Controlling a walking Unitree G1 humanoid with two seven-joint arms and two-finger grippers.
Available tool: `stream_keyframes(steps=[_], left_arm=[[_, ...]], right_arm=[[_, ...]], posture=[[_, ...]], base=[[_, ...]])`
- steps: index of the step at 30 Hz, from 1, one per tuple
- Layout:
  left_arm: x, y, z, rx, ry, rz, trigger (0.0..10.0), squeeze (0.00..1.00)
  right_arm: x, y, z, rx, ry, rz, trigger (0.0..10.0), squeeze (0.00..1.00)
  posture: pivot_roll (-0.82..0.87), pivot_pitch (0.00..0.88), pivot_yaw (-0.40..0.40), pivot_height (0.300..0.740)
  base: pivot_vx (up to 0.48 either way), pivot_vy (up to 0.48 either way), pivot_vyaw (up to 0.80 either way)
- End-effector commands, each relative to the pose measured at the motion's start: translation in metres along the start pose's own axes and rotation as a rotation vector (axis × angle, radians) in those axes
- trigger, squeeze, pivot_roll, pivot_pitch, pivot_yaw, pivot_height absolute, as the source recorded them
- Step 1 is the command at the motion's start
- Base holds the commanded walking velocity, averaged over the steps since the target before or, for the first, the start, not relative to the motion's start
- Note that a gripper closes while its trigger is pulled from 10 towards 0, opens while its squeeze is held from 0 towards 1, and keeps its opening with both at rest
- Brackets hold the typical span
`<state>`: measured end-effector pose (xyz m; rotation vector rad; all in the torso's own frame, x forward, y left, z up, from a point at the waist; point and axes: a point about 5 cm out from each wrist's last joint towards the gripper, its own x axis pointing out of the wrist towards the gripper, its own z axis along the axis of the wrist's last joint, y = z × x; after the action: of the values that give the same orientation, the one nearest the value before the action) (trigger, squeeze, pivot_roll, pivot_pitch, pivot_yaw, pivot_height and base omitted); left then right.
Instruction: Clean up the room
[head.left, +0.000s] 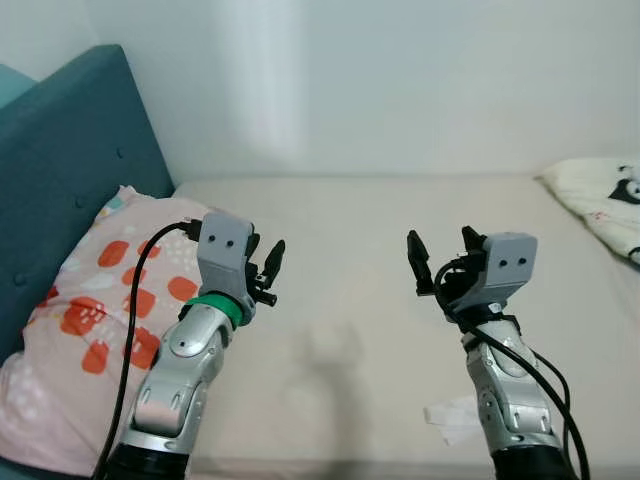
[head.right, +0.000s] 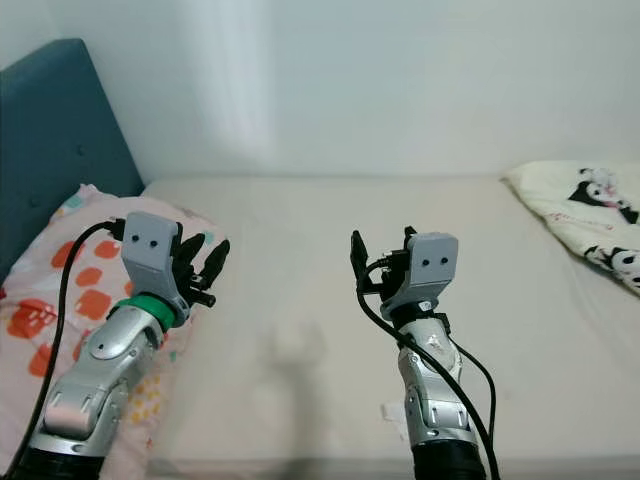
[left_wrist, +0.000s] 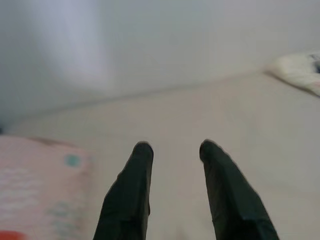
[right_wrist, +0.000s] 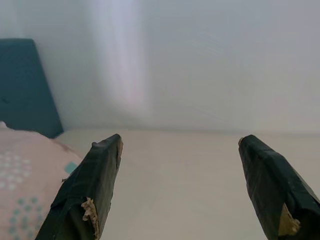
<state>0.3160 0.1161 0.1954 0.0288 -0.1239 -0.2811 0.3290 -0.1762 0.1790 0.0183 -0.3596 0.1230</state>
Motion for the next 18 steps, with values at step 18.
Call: stream_keyframes(steps=[18], left_arm=[[0.0009,0.0029,-0.0020,0.020,0.011,0.002,10.0,0.00]], right_arm=[[-0.0007,0.0000,0.0001,0.003,-0.004,0.001,10.0,0.00]], posture=[[-0.13,0.045,0.087,0.740]], base=[[0.000,-0.142,0.00]])
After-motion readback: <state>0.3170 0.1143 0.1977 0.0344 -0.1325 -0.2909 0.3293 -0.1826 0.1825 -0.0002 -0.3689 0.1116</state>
